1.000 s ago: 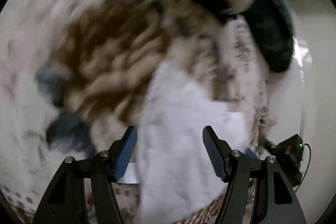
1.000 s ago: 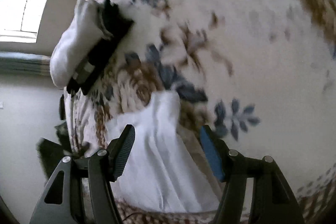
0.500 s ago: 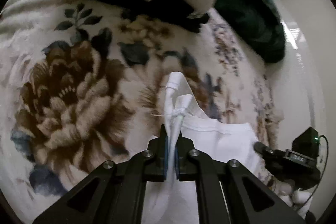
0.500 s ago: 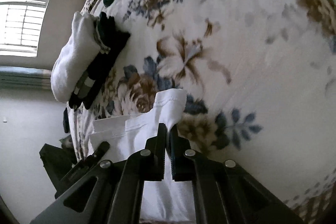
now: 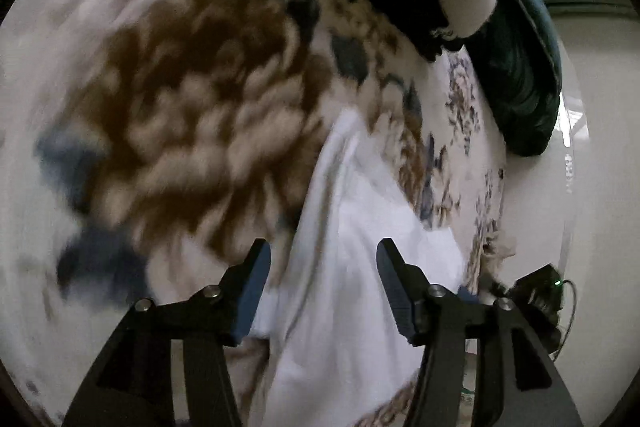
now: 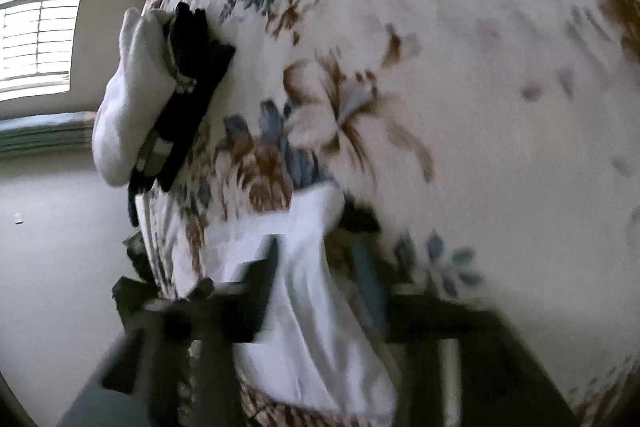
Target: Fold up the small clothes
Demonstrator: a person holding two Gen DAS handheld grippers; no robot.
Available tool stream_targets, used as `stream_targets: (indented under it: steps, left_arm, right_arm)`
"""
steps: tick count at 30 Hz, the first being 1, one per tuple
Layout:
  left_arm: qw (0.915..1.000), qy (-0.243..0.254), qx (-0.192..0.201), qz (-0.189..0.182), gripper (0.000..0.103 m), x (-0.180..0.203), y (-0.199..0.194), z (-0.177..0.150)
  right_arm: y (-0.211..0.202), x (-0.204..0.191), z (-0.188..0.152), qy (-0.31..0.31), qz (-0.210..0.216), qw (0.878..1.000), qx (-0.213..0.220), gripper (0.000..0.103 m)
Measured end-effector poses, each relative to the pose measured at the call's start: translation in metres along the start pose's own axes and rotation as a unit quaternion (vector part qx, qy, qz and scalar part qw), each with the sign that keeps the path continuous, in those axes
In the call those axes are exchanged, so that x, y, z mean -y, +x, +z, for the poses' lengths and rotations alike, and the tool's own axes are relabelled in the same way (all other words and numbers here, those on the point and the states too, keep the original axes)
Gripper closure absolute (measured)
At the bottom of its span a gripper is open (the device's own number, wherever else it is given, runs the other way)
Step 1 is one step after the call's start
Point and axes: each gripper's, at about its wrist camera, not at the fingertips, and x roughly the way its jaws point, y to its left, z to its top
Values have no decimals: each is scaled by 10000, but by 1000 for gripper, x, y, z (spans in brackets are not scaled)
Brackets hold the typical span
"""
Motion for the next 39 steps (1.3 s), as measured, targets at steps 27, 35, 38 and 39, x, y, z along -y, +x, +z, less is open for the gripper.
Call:
stream_targets:
  steps: [27,35,38,39]
  left_arm:
    - [9955,-868,-119,-373,40,-38,-17,-91]
    - [9921,-810,43,-956,39,-33,28,-67]
    - [9947,-497,-12,-895,41,-18,39,-62]
    - [9948,-366,48,-948,42,-12,39,-62]
  right_arm:
    - [6,46,-75,272,139,9971,-698,48]
    - [59,56,-59,115,887,9923,-862,25]
    - [75,49,-56,1,1231,9875,-988,25]
    - [78,43,-57,-112,1271,9864,-1037,25]
